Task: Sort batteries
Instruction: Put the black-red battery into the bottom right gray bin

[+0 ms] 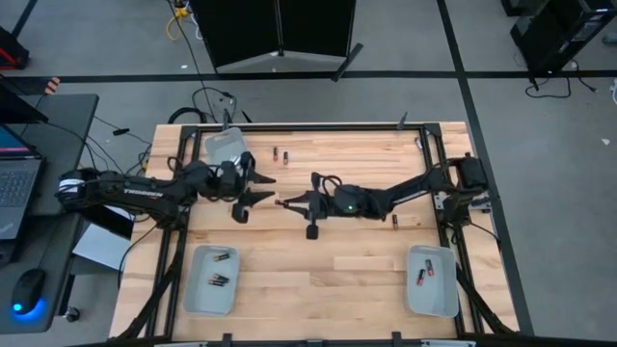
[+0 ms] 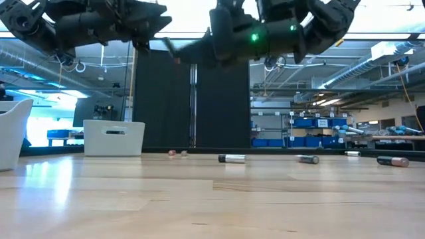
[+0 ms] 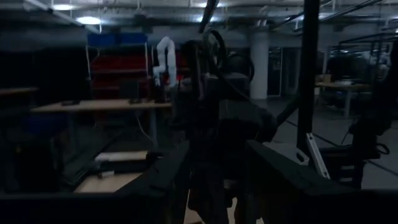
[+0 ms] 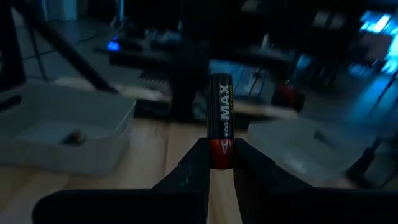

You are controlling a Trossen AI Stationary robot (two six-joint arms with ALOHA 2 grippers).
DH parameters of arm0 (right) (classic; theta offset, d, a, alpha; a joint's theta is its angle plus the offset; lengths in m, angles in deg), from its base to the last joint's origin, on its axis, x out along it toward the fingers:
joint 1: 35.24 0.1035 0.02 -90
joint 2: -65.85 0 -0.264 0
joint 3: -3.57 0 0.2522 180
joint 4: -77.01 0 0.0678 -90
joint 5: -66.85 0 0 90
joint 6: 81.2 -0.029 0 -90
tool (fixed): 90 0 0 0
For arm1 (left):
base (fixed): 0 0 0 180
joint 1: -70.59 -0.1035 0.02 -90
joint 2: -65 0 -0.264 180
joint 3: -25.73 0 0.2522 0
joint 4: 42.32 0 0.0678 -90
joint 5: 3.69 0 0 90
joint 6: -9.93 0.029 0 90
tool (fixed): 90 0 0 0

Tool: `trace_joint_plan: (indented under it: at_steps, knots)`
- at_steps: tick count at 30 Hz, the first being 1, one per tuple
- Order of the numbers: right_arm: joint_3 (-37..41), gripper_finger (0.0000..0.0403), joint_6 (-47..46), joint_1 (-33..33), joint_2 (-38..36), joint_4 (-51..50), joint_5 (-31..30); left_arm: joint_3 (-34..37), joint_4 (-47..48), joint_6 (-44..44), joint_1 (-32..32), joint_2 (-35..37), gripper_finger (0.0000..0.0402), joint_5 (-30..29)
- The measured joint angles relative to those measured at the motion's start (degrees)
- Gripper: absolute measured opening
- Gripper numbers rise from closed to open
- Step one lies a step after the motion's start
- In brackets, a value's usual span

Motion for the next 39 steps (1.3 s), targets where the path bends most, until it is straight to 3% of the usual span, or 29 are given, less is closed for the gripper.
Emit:
trace_joint_plan:
  at_steps: [8, 15, 23, 32, 35, 39]
  knots:
    - [0.1, 0.0056, 5.1, 2.3, -0.1, 5.9, -8.1, 0.0, 0.0, 0.5, 2.7, 0.0, 0.0162, 1.0]
    - [0.1, 0.0056, 5.4, 2.4, -0.1, 10.1, -8.2, 0.0, -0.4, 1.1, 4.5, -1.2, 0.0164, -0.4]
    - [0.1, 0.0056, 6.0, 2.4, -0.2, 11.4, -6.8, -1.9, -7.3, 1.2, 5.4, -9.9, 0.0164, -2.3]
    - [0.1, 0.0056, 6.0, 2.5, -0.2, 11.5, -6.3, -4.0, -13.1, 2.4, 6.5, -15.9, 0.0162, 1.6]
    - [0.1, 0.0056, 6.0, 2.4, -0.2, 11.4, -6.3, -4.2, -13.2, 2.2, 6.5, -16.1, 0.0143, 1.3]
    - [0.1, 0.0056, 6.0, 2.4, -0.2, 11.3, -6.3, -4.2, -14.7, 2.0, 6.5, -16.1, 0.0081, 0.3]
